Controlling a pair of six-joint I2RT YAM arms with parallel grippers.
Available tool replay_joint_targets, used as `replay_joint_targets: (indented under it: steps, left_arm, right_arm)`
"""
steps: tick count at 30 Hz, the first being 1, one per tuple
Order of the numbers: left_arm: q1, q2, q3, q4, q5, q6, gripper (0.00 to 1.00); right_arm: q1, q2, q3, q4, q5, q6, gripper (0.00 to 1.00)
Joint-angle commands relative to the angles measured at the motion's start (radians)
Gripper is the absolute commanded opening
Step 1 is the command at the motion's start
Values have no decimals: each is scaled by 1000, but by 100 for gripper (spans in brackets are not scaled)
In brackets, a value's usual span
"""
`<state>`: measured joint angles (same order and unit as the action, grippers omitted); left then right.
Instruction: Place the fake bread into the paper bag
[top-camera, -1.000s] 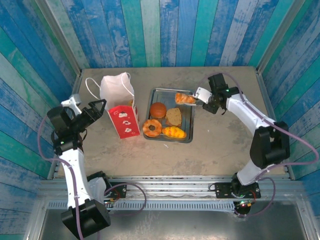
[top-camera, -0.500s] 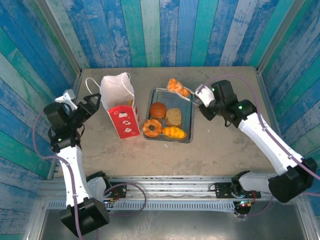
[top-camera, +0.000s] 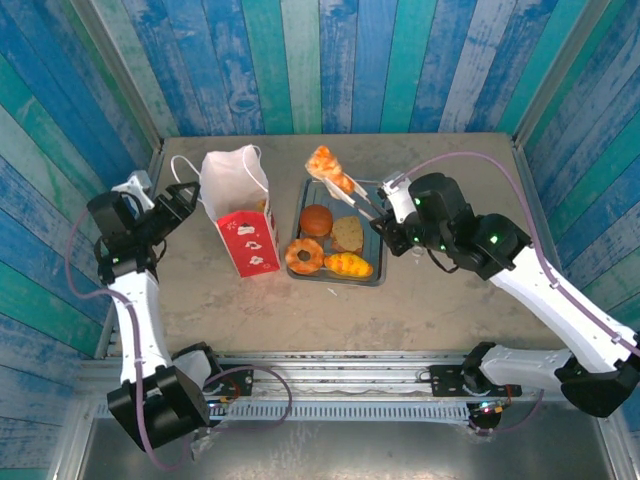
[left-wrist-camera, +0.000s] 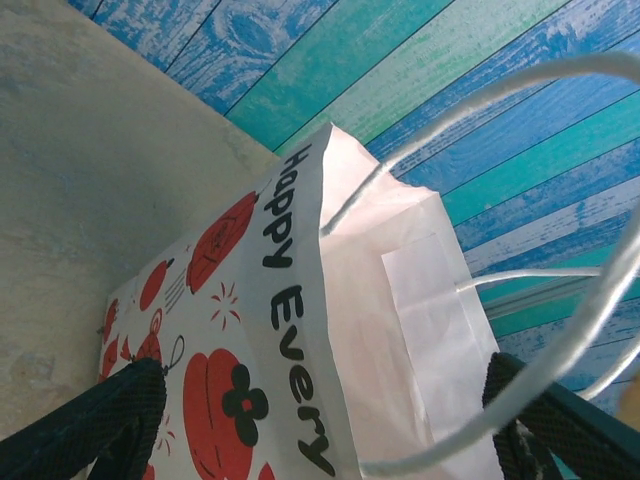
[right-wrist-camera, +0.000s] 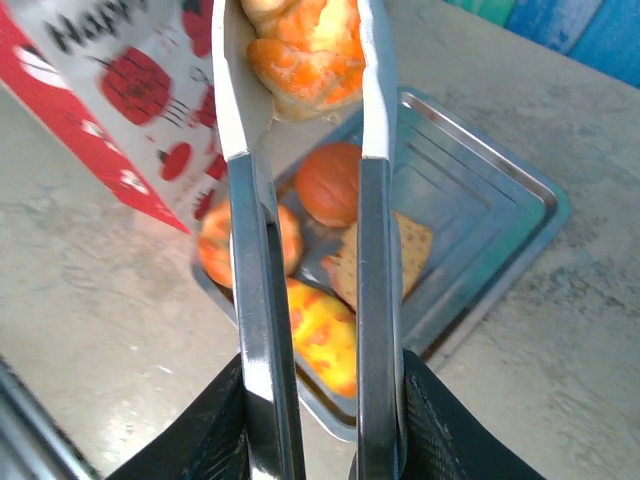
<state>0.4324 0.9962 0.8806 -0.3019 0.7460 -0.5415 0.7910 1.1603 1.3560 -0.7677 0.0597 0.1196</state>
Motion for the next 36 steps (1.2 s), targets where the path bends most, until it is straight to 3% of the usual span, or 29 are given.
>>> replay_joint_targets:
  steps: [1,7,14,19,36]
  left_arm:
    - [-1,33,53,-14,9,63,83]
    - [-20,83,75,1,26,73,71]
    - [-30,101,67,20,17,70,47]
    - [-34,109,62,23,3,81,40]
    - [-36,101,8,30,-45,103,39]
  right_arm:
    - [53,-4,83,-5,46,106,26]
    - [159,38,194,-4,55,180,25]
    - [291,147,318,43,119,160,25]
    - [366,278,431,62,161,123,25]
    - [401,597,619,43,243,140,26]
